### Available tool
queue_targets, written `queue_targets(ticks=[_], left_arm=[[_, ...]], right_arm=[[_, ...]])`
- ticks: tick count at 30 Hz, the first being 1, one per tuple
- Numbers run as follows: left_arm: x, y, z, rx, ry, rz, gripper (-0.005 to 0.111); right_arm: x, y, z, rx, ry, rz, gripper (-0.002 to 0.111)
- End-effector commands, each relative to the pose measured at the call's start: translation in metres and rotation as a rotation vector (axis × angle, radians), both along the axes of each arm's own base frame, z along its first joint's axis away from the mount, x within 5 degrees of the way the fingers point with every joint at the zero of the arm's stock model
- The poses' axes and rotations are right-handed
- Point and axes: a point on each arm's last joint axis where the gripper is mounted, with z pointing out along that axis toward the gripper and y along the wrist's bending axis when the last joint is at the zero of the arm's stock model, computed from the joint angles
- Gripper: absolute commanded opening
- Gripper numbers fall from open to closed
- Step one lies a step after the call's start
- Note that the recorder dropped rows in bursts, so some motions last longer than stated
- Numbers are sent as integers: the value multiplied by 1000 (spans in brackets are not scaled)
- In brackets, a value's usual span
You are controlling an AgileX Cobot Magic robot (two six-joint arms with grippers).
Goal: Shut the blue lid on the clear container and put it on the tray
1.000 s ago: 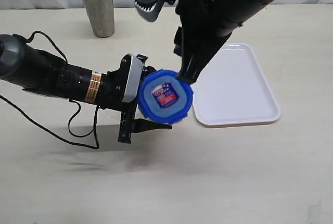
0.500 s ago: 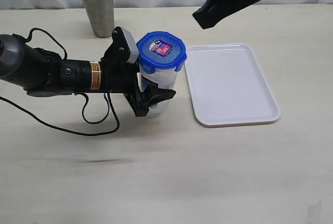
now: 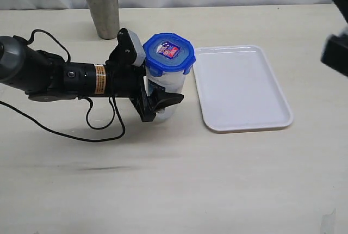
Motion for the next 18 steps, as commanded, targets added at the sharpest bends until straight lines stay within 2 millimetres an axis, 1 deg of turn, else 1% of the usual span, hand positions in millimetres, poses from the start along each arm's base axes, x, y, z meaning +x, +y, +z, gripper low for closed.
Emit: queue_targets(ticks=[1, 4, 9, 18], left_arm=[[0, -1, 7, -50, 0, 9, 0], [0, -1, 7, -50, 0, 9, 0], [0, -1, 7, -49, -1, 7, 0], [0, -1, 7, -48, -1, 10, 0]], right_arm=[[-24, -17, -26, 59, -45, 8, 5], [-37, -27, -46, 93, -30, 9, 5], [-52, -38, -63, 142, -33, 9, 5], [-65, -48, -62, 171, -72, 4, 4]])
